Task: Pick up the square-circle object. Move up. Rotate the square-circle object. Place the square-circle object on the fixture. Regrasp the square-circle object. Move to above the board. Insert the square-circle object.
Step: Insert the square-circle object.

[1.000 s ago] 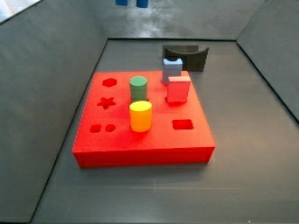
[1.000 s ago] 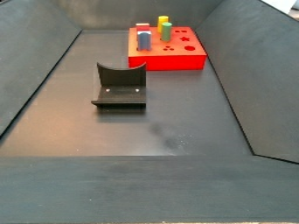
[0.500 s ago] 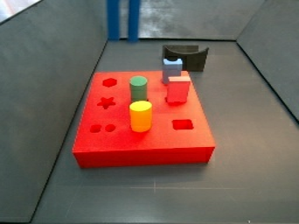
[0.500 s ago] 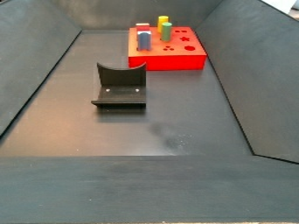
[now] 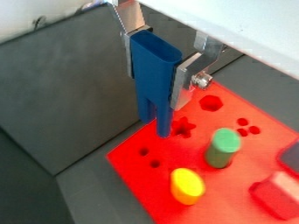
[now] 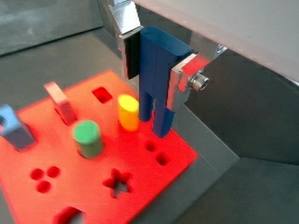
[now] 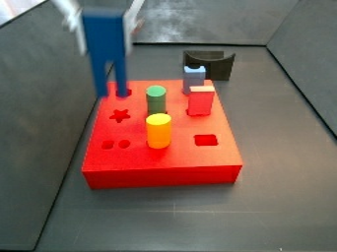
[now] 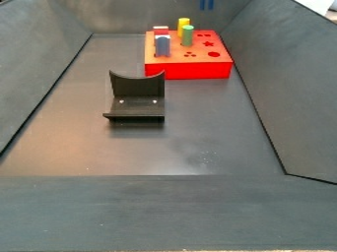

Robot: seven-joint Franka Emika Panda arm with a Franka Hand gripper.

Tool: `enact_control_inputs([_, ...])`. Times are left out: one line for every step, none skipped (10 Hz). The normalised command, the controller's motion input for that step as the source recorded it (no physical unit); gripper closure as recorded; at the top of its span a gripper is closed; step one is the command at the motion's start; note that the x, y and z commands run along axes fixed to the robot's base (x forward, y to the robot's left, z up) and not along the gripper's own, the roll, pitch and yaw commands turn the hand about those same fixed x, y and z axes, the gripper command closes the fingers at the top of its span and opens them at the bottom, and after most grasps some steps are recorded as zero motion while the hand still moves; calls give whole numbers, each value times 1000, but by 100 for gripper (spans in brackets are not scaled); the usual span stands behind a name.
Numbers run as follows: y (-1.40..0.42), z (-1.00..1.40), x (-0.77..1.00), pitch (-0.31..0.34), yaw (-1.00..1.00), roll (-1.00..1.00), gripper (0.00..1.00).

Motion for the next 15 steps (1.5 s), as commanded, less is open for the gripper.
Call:
enact_control_inputs([-251, -829, -246, -180, 177, 0, 100])
enact_control_inputs([-151, -874, -243, -174, 157, 14, 100])
enact_control_inputs([-160, -829, -160, -123, 149, 176, 100])
enact_control_inputs([-137, -703, 0, -3, 103, 334, 100])
enact_control_inputs([-131, -643, 0, 0, 37, 356, 100])
enact_control_inputs([-126, -686, 103, 3, 14, 317, 100])
enact_control_inputs([-91, -649, 257, 61, 0, 304, 100])
enact_control_inputs([-83, -491, 234, 83, 0, 267, 100])
enact_control_inputs([-29, -257, 171, 69, -14, 144, 100])
enact_control_inputs([0, -106, 163, 66, -43, 107, 100])
enact_control_inputs([0, -220, 66, 51, -74, 86, 100])
enact_control_inputs([0, -309, 31, 66, -157, 116, 100])
enact_control_inputs([40, -394, 103, 87, -126, 164, 100])
enact_control_inputs([29, -463, 154, 101, -74, 200, 100])
enact_control_inputs([0, -520, 223, 110, -57, 204, 100])
